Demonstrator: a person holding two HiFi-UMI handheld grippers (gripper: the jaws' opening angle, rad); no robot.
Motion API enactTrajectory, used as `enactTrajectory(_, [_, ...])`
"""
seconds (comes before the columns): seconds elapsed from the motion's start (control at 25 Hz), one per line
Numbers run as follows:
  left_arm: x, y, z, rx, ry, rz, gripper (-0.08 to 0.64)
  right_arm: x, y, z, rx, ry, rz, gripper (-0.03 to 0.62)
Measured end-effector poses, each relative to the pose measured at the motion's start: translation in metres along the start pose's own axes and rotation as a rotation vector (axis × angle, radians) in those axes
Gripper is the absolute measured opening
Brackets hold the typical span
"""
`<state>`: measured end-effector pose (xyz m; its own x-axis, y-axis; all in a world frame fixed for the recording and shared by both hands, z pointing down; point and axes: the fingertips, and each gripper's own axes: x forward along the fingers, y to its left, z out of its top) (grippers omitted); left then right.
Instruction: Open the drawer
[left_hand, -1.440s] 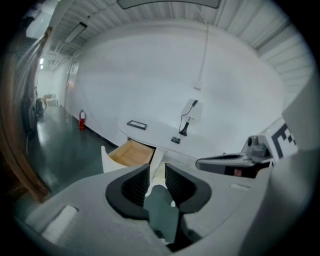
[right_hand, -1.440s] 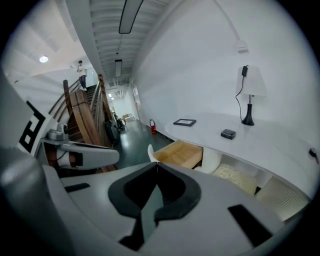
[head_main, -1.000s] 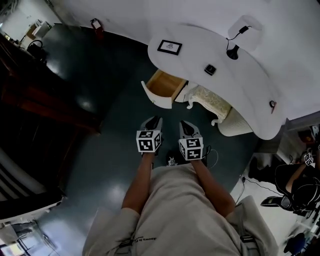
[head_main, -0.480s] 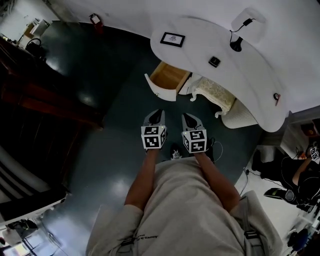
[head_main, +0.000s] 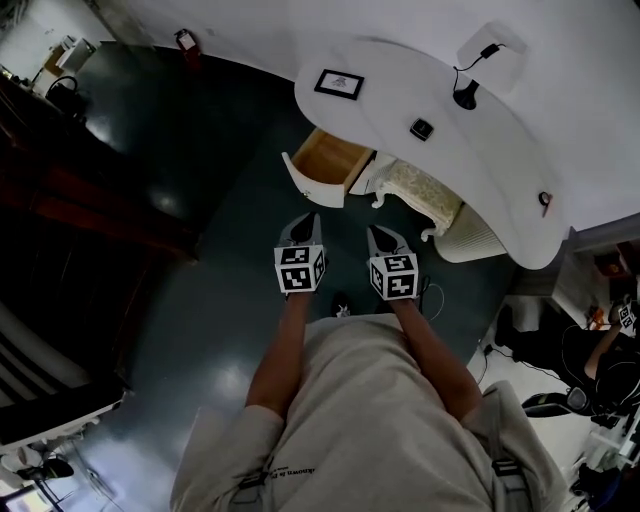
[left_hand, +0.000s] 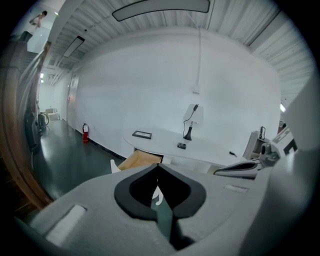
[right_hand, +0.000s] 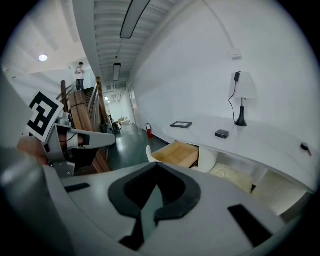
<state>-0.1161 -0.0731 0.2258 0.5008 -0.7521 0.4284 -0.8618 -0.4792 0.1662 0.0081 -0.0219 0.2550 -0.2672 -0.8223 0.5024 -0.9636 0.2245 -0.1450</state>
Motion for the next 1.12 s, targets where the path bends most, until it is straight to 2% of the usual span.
enactTrajectory(0.12, [0.007, -0.018, -0.001, -0.004, -0.005, -0.063, 0.009, 0.001, -0.004, -0.001, -0.026, 0.007, 0.016, 0.015])
enactTrajectory(0.24, [0.013, -0.027, -0.005, 0.008, 0.026, -0.117, 0.009, 0.002, -0.003, 0.000, -0.015, 0.004, 0.027, 0.015])
enactTrajectory(0.64, [0.021, -0.016, -0.013, -0.012, 0.057, -0.060, 0.011, 0.004, -0.024, 0.009, -0.003, -0.021, -0.001, 0.015])
enactTrajectory(0.84, [0.014, -0.005, -0.012, -0.027, 0.046, -0.032, 0.011, 0.007, -0.015, 0.004, -0.001, -0.014, 0.012, 0.015])
enactTrajectory(1.12, [0.010, -0.004, -0.017, -0.020, 0.057, -0.041, 0.011, 0.007, -0.009, 0.002, 0.003, -0.013, 0.011, 0.015])
